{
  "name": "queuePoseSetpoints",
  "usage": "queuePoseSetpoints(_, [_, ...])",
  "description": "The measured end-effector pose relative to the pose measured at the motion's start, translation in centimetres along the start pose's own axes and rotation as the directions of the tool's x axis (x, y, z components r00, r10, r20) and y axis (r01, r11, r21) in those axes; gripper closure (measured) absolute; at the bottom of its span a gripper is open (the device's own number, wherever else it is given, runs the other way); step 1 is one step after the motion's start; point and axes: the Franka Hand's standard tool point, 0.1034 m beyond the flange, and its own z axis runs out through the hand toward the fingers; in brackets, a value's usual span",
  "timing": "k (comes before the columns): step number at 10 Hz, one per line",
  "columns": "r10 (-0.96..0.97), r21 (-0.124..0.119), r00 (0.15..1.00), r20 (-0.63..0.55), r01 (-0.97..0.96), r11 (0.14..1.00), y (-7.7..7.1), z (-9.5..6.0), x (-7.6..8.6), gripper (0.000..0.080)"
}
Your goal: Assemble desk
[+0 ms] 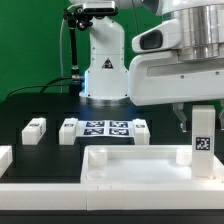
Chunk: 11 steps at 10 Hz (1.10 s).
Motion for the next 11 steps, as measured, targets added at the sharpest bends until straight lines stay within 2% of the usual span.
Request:
queuePoseSetpoints(1, [0.125, 0.002, 0.992, -0.004, -0.125, 0.992, 0.05, 0.03, 0.03, 0.0507])
queuePoseSetpoints(2, [0.243, 0.014, 0.970, -0.002, -0.243, 0.970, 0.14, 0.04, 0.03, 0.0505])
queuePoseSetpoints(4, [0.504, 0.029, 0.863, 0.029, -0.504, 0.863, 0.09, 0.08, -0.06, 0.0504])
queuePoseSetpoints(6, [0.637, 0.035, 0.770, 0.050, -0.638, 0.769, 0.12, 0.11, -0.13, 0.0501])
queuePoseSetpoints(7, [0.653, 0.032, 0.755, 0.052, -0.655, 0.755, 0.07, 0.12, -0.20, 0.0501])
queuePoseSetpoints(9, [0.750, 0.026, 0.658, 0.065, -0.752, 0.658, -0.04, 0.17, -0.34, 0.0499])
queuePoseSetpoints(11, [0.897, 0.032, 0.432, 0.097, -0.902, 0.431, -0.42, 0.34, -0.58, 0.0499])
